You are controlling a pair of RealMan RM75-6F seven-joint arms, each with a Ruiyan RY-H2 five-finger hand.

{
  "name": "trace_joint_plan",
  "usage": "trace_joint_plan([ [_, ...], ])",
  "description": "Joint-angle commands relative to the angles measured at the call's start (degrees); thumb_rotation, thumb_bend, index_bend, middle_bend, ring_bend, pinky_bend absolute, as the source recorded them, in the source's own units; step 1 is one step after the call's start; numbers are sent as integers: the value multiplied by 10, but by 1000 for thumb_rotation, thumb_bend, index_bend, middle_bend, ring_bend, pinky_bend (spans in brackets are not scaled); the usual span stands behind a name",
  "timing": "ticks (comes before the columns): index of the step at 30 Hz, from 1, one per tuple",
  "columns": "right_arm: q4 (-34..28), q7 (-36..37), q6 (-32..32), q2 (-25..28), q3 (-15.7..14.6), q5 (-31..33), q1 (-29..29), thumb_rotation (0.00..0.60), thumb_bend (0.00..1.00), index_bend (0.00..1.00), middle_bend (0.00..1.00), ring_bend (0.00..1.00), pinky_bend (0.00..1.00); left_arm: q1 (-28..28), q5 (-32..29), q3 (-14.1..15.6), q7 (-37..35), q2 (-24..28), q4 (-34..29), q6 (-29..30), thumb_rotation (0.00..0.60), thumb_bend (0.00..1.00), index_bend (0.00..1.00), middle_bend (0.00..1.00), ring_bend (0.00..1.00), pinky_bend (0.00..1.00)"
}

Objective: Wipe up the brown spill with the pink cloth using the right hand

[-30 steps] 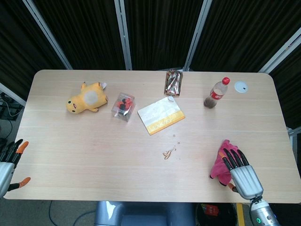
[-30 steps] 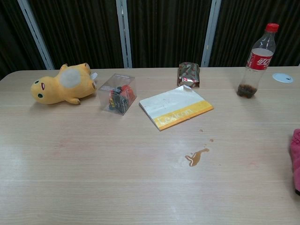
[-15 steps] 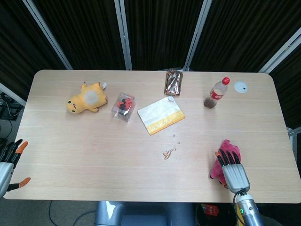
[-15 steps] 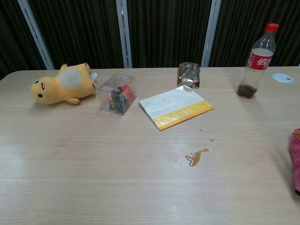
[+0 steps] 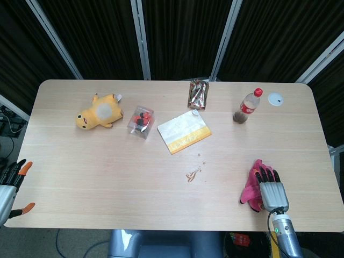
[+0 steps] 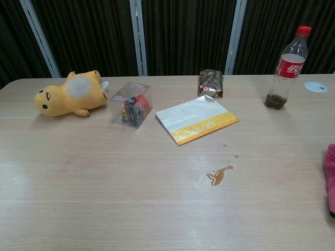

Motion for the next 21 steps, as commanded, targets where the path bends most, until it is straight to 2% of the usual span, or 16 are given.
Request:
trace_joint_plan([
  [1, 9, -5, -10, -6, 9, 22, 7, 600, 28, 70, 0, 0, 56, 0, -1, 0, 0, 0, -1, -1, 600, 0, 0, 0, 0, 0],
  [13, 40, -14, -30, -23, 22, 80, 25, 600, 138, 121, 0, 0, 88, -2, -1, -1, -10, -2, 1, -4, 600, 0, 0, 0, 0, 0],
  [18, 53, -14, -33, -29, 24, 91, 31, 600, 279, 183, 13, 0, 206, -4, -5, -1, -11, -2, 1, -8, 600, 0, 0, 0, 0, 0],
  [20, 60, -6, -39, -39, 27, 104, 33, 600, 347, 239, 74, 16, 300, -5, -8, -2, -11, -2, 1, -10, 600, 0, 0, 0, 0, 0],
  [21, 68, -1, -36, -45, 26, 98, 34, 600, 375, 283, 125, 54, 360, -5, -9, -3, -11, -2, 1, -10, 600, 0, 0, 0, 0, 0],
])
